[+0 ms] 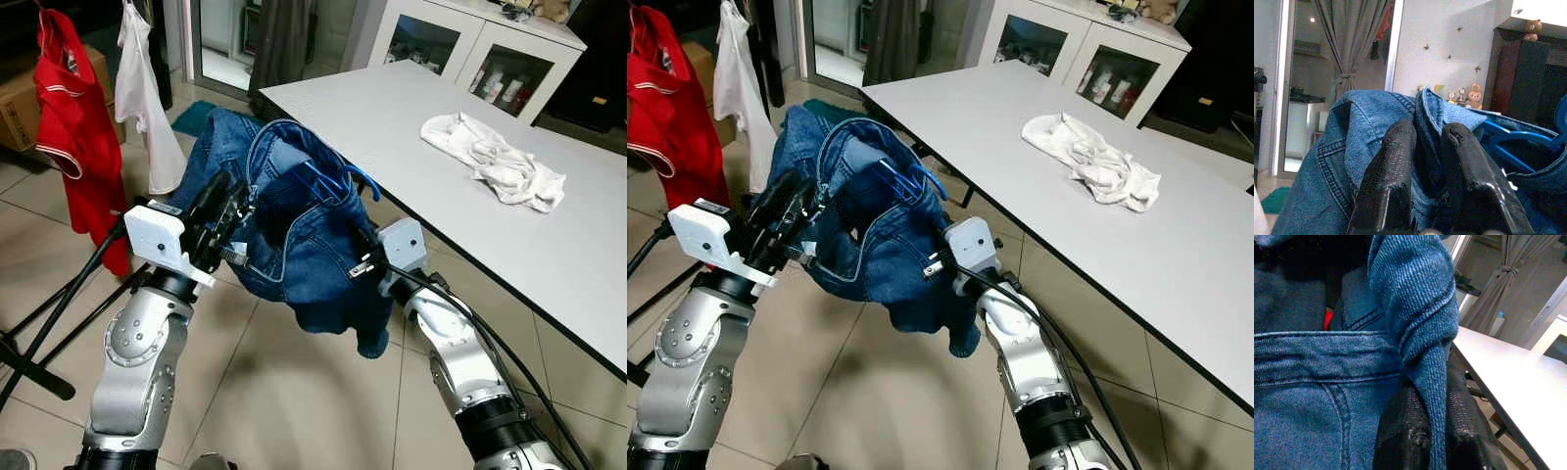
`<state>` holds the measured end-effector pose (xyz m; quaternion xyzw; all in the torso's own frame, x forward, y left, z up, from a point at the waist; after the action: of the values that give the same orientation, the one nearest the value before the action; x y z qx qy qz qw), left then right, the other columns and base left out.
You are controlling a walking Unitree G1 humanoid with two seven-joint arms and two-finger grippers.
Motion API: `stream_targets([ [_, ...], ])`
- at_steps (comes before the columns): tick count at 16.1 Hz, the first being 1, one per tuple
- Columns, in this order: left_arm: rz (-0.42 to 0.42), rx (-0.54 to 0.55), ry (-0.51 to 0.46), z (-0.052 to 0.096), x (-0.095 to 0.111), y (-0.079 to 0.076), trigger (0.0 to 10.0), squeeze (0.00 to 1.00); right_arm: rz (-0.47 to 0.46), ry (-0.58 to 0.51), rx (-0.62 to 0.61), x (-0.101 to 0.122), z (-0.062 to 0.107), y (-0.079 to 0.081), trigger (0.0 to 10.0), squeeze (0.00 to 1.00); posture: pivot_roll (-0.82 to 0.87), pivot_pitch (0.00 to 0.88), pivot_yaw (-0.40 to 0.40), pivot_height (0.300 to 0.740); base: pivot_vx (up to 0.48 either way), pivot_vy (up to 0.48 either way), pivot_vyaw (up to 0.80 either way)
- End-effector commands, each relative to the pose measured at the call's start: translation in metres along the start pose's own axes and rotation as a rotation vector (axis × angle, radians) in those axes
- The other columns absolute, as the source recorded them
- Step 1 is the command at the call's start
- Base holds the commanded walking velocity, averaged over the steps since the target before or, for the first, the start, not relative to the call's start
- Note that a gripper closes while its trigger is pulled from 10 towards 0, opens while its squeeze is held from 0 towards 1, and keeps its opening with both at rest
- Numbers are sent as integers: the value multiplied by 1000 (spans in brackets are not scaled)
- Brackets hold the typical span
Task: Hang hanger
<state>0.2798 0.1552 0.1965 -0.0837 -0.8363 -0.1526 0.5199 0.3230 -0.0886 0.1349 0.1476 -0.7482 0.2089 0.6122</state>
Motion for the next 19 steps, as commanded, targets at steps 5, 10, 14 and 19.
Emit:
stream_targets([
  [5,-37,-18,33,-5,-3,-4,10000,1000,9,-33,-33,6,-1,-7,0,0,191,69,-144,740,0,0,0],
  [10,-13,15,51,-3,-5,0,10000,1000,7,-26,-21,3,3,-4,0,0,196,67,-140,740,0,0,0],
  [14,6,87,83,-3,-8,8,10000,1000,6,-26,-15,3,2,-3,0,0,204,71,-144,740,0,0,0],
  [19,-33,66,105,-1,-10,4,10000,0,5,-24,-4,3,2,-2,0,0,206,71,-153,740,0,0,0],
])
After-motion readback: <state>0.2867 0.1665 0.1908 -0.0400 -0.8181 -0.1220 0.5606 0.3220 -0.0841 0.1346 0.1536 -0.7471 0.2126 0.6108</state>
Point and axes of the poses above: a point about 5 cm out from each wrist's last joint towards the gripper, its own z axis pointing back from the gripper into the wrist, its own x axis along the axis of the wrist's last joint, y = z × x, the point moved 1 cm from there along -z, pointing out of the wrist towards the gripper, and after that the axes turned 5 degrees about -z, right-handed, at the moved point
